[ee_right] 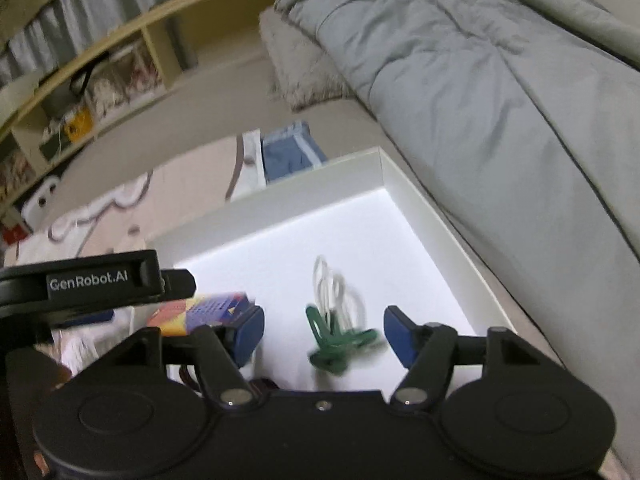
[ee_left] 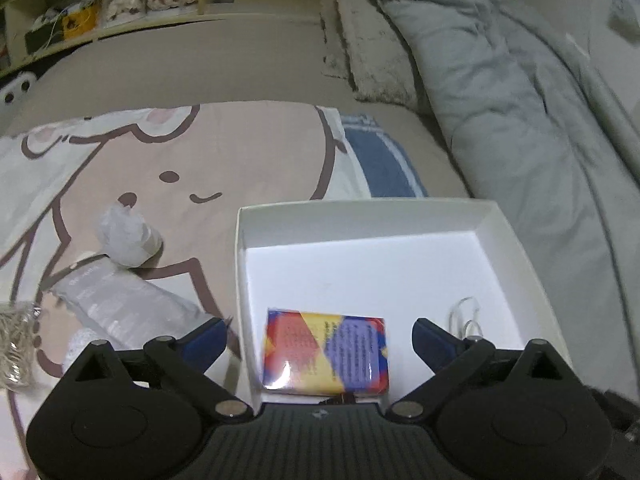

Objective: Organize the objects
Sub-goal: 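Lower both items into the tray and open both tools, then withdraw both tools from the tray toward the rubber band bag and rope bundle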

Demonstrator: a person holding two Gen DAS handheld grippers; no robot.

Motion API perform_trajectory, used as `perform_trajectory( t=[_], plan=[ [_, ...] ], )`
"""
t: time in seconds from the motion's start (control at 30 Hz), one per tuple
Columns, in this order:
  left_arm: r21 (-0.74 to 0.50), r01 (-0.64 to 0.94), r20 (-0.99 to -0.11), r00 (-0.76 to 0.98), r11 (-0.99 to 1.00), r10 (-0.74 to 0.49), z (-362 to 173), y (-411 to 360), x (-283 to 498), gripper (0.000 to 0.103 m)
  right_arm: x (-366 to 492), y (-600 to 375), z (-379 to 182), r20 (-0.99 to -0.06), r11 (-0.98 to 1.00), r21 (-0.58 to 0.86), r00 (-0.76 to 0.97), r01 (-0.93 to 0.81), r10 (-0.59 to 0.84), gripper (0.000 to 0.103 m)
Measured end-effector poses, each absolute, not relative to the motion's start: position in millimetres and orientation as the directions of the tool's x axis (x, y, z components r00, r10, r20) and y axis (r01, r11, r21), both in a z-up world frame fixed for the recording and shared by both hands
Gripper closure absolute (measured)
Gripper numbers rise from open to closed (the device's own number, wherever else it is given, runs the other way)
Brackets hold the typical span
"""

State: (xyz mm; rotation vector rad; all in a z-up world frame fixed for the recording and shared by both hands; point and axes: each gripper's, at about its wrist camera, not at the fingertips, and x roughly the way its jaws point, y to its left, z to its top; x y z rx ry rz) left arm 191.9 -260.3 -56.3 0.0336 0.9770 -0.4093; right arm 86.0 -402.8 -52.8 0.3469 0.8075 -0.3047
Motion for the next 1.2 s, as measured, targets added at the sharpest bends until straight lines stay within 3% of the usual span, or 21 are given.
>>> perform_trajectory(
  t=[0.2,0.73,1.2],
  plan=[
    [-0.143,0.361,-0.821,0.476,0.922,-0.314,-57,-256,185,0.004,83,-406,-59,-0.802,0.889,0.186,0.588,0.418,-0.109,0.03],
    [-0.086,0.378,-0.832,0.482,0.922,-0.275,-48,-240,173,0.0,71,-406,-43,-0.791,0.883,0.147,0.588,0.447,-0.166,0.021],
    [-0.071,0.351,-0.823,0.508,0.934,-0.254,-38,-211,160,0.0,57,-402,-31,-0.76,0.888,0.059,0.597,0.457,-0.257,0.0]
  ],
)
